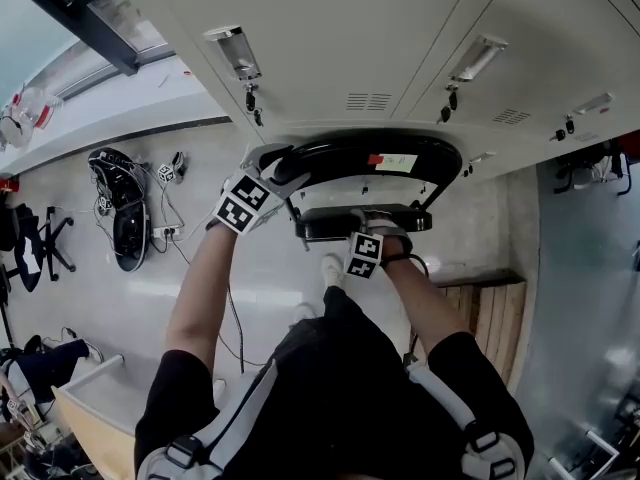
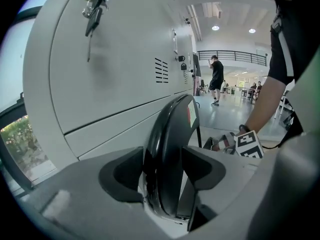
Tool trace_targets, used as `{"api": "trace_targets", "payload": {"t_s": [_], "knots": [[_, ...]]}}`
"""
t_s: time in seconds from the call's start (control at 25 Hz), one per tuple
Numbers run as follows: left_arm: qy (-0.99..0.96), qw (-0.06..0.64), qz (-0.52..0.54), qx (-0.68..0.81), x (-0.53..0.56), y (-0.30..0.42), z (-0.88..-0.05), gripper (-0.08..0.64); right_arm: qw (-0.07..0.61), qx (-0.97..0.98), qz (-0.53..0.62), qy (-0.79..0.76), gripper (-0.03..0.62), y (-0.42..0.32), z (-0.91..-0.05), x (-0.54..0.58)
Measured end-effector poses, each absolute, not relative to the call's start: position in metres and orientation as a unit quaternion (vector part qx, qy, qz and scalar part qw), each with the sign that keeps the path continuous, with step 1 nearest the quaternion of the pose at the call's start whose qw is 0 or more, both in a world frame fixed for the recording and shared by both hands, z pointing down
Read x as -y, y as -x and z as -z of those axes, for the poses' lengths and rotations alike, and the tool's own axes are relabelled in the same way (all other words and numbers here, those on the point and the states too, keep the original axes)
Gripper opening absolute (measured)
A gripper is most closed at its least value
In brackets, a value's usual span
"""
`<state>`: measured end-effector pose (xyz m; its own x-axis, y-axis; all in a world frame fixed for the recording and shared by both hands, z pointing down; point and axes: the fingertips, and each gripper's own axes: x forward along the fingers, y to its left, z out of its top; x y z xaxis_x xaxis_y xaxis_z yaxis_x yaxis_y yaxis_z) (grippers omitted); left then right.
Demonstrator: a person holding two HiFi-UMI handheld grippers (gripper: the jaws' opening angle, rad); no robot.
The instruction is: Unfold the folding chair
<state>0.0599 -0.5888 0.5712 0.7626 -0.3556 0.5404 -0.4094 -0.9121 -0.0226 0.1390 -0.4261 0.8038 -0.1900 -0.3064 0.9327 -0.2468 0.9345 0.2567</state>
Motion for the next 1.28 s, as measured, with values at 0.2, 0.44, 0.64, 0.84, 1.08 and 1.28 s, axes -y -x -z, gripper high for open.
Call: {"api": "trace_targets", "payload": {"t_s": [0.2,0.44,0.64,0.84,1.08,1.28], "knots": [[-0.938,0.097,-0.259,0.208,0.593,-0.067,-0.573,0.247,0.612,0.767,0.027,-0.191,0.242,-0.138,-0.805,0.415],[-0.941,0.100,-0.260,0.190,0.575,-0.066,-0.572,0.229,0.614,0.762,0.040,-0.202,0.245,-0.137,-0.806,0.395],[-0.942,0.090,-0.257,0.194,0.561,-0.064,-0.573,0.222,0.620,0.755,0.043,-0.209,0.252,-0.134,-0.811,0.356],[-0.945,0.071,-0.241,0.207,0.551,-0.062,-0.571,0.219,0.632,0.743,0.053,-0.214,0.258,-0.135,-0.817,0.331],[-0.943,0.084,-0.250,0.204,0.535,-0.058,-0.577,0.212,0.633,0.748,-0.011,-0.201,0.302,-0.124,-0.825,0.282],[-0.942,0.088,-0.260,0.192,0.524,-0.056,-0.582,0.209,0.624,0.747,-0.039,-0.227,0.328,-0.125,-0.832,0.254]]}}
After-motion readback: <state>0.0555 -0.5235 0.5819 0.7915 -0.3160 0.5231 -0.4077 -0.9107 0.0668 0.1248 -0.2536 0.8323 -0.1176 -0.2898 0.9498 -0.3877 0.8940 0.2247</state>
